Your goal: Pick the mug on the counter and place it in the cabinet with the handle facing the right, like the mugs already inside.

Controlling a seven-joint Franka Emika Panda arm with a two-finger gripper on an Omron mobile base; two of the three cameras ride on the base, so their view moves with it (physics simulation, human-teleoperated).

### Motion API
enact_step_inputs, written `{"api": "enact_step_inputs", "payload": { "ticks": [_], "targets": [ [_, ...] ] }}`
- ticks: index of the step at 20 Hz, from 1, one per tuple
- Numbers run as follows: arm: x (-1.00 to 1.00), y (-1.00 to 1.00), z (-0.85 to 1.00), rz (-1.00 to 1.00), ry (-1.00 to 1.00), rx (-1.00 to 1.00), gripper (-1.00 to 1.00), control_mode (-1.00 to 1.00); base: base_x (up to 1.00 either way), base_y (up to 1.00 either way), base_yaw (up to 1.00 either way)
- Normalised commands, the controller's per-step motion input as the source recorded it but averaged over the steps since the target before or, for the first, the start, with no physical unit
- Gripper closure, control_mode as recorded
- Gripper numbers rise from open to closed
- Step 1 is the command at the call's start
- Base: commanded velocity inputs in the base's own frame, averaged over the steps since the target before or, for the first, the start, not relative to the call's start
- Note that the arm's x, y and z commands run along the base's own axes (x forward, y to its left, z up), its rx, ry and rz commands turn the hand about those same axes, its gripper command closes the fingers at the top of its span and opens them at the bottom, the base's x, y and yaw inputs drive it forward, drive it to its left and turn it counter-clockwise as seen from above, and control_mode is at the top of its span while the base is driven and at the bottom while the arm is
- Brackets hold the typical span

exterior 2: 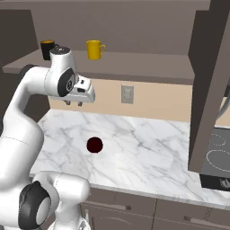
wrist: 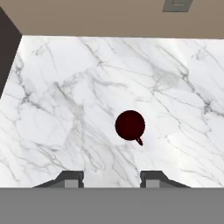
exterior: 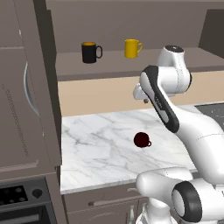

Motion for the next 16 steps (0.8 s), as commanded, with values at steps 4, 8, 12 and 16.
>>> {"api": "enact_step_inputs", "payload": {
  "ticks": [4, 8, 12, 16],
  "targets": [
    [-0.07, 0.00, 0.00, 0.00, 0.00, 0.00, -1.00, -1.00, 0.00, 0.00, 0.00],
    [-0.31, 0.00, 0.00, 0.00, 0.00, 0.00, -1.00, -1.00, 0.00, 0.00, 0.00],
    [-0.36, 0.00, -0.06, 0.00, -0.01, 0.00, -1.00, -1.00, 0.00, 0.00, 0.00],
    [-0.31, -0.07, -0.17, 0.00, -0.01, 0.00, -1.00, -1.00, 0.00, 0.00, 0.00]
  ]
}}
